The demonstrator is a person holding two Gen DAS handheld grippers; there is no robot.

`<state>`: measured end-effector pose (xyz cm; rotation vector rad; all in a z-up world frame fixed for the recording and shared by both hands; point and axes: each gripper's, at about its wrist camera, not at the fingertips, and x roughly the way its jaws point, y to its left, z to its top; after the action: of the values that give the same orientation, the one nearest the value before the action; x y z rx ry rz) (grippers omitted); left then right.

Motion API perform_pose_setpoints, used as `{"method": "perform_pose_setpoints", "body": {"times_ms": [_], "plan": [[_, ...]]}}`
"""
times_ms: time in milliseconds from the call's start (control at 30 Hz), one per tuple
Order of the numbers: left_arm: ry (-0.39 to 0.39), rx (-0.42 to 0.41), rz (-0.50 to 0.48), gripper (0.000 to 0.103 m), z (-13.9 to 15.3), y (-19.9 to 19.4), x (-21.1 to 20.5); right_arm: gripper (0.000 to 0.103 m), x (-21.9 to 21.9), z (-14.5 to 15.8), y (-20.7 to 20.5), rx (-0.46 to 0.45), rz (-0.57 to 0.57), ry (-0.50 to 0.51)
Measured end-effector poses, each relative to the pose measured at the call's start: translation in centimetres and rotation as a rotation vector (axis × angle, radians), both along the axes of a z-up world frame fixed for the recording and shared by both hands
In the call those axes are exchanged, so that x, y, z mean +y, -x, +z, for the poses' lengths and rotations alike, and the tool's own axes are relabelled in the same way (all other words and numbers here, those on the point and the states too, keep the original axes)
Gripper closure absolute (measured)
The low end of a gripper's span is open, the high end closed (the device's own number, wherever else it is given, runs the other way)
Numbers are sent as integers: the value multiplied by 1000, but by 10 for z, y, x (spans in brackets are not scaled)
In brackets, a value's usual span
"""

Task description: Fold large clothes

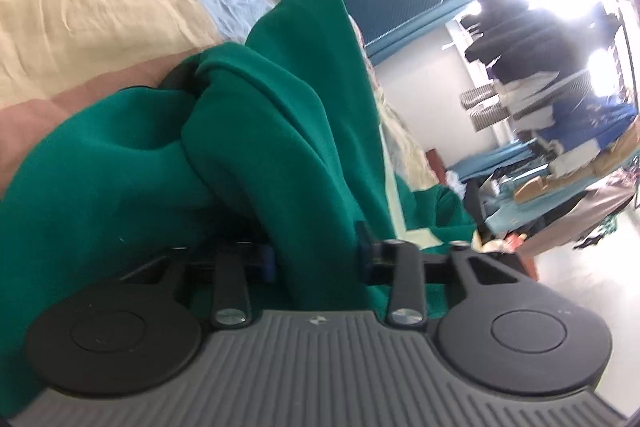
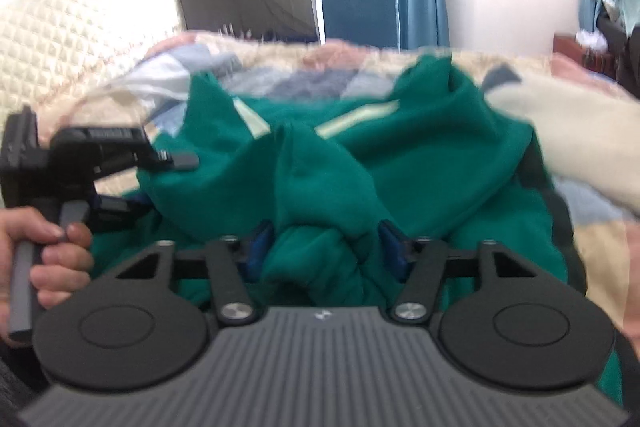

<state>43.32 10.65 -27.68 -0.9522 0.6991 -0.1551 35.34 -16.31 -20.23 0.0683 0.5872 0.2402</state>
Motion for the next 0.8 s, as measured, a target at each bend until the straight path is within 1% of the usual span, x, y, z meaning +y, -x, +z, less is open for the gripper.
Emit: {"method": "perform_pose_setpoints", "body": {"times_ms": [33, 100, 133, 200, 267, 333, 433, 533, 567, 600, 633, 667, 700, 733, 800], "plan": [[13, -6, 3, 76, 1, 1, 3, 57, -1, 2, 3, -29, 8, 7], [38, -11, 14, 83, 6, 7, 10, 62, 1, 6, 8, -71, 41, 37], [43, -14, 25, 85, 8, 8, 14, 63, 3, 8, 12, -93, 70, 52], [47, -32, 60, 87, 17, 19, 22, 64, 9, 13, 21, -137, 141, 79], [44, -37, 94, 87, 22, 27, 33, 65, 17, 16, 29, -152, 242, 107], [13, -23, 124, 87, 25, 33, 42, 65, 29, 16, 39, -159, 338, 160], [-69, 31, 145, 87, 23, 35, 48, 65, 45, 10, 50, -105, 484, 187], [-75, 56, 148, 85, 15, 35, 51, 64, 63, -2, 61, -42, 596, 264], [-76, 59, 136, 81, 12, 35, 52, 63, 69, -7, 64, -17, 613, 292], [-81, 61, 129, 71, 12, 36, 51, 61, 73, -11, 66, 6, 619, 317], [-86, 58, 130, 65, 12, 38, 51, 60, 74, -14, 67, 24, 622, 329], [-92, 51, 133, 49, 13, 42, 49, 59, 74, -16, 68, 39, 625, 327], [-98, 52, 132, 38, 14, 44, 49, 56, 73, -14, 69, 43, 623, 313], [-102, 50, 130, 36, 16, 48, 48, 51, 68, -10, 68, 47, 617, 277], [-110, 47, 116, 33, 20, 56, 44, 45, 53, 0, 59, 75, 595, 158]]}}
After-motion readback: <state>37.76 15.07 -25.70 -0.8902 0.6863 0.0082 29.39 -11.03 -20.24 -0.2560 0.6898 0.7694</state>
